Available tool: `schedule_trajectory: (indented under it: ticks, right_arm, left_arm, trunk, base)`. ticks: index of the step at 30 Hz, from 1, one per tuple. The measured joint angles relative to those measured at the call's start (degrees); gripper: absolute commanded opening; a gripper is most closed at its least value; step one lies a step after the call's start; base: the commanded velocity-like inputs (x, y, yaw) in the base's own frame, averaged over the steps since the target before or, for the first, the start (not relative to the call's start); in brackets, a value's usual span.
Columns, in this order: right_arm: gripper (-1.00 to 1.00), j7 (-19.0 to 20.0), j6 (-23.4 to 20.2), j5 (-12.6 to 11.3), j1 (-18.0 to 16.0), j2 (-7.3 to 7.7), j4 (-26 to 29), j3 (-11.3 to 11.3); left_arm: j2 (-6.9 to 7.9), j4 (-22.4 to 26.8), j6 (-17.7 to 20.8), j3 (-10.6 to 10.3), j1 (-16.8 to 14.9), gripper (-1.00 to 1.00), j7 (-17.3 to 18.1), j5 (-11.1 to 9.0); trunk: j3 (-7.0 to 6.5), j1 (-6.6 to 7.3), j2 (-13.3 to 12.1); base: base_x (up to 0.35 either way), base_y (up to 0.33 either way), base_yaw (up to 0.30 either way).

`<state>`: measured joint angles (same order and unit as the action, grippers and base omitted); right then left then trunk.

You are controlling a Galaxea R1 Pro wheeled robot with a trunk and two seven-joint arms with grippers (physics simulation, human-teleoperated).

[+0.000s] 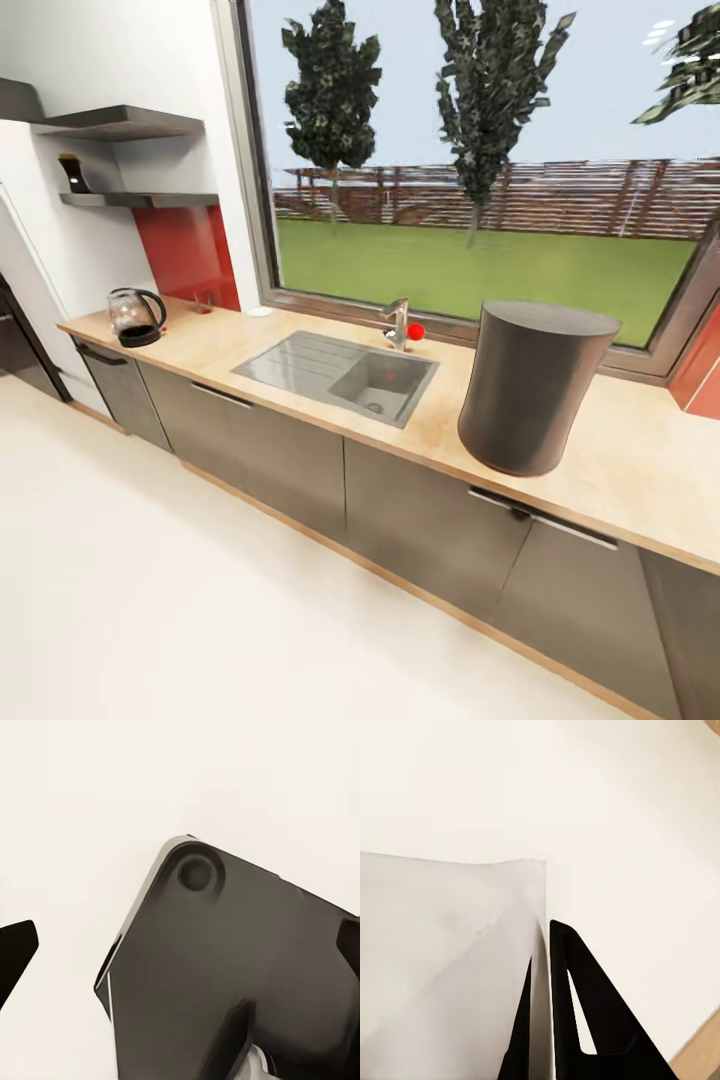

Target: Set up a coffee station on the kitchen countertop: keep the coffee maker on the countertop, move the bottle of coffee from the kitchen shelf to the counter next to the coffee maker, place a paper coffee filter on top of the coffee maker, put the saucer next to the coffee maker with the coffee cup on the saucer, and place the electric kettle next to the coffee maker.

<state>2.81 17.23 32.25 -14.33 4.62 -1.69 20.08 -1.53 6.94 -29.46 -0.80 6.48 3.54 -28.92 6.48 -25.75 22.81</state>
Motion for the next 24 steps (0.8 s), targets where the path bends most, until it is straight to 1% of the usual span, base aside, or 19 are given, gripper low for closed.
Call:
schedule_trajectory:
  ticks: [5, 7, 11, 17, 20, 24]
  right_arm:
    - [-1.00, 0.00, 0.04, 0.01, 0.00, 0.05, 0.00, 0.00]
    - [-1.00, -0.01, 0.05, -0.02, 0.00, 0.11, 0.01, 0.00]
    - [-1.00, -0.02, 0.02, -0.05, 0.00, 0.19, 0.02, 0.00]
    - [-1.00, -0.29, -0.50, -0.29, 0.00, 0.07, 0.02, 0.05]
    - [-1.00, -1.86, -0.69, -0.46, 0.00, -0.07, 0.04, 0.19]
    - [-1.00, -3.28, -0.45, -0.51, 0.00, 0.17, 0.03, 0.06]
  left_arm:
    - [-0.05, -0.02, 0.00, 0.00, 0.00, 1.00, 0.02, 0.00]
    - [-0.09, -0.02, 0.01, 0.00, 0.00, 1.00, 0.00, 0.04]
    - [-0.13, -0.01, 0.02, -0.01, 0.00, 1.00, -0.02, 0.04]
    - [-0.13, -0.04, 0.04, -0.07, 0.00, 1.00, -0.03, -0.10]
    - [-0.14, 0.01, 0.07, -0.07, 0.00, 1.00, -0.04, -0.12]
    - [-0.13, 0.09, 0.01, -0.03, 0.00, 1.00, -0.02, -0.32]
  trunk:
    - [-0.46, 0.00, 0.00]
    - [-0.65, 0.00, 0.00]
    - [-0.87, 0.00, -0.01]
    - [-0.91, 0.00, -0.01]
    - [-0.91, 0.00, -0.01]
    - [-0.91, 0.00, -0.01]
  base:
    - [0.000, -0.011, 0.003]
    - [0.000, -0.122, 0.027]
    - [0.000, -0.252, 0.015]
    - [0.000, -0.325, 0.001]
    - [0.000, -0.283, 0.000]
    - [0.000, -0.090, 0.012]
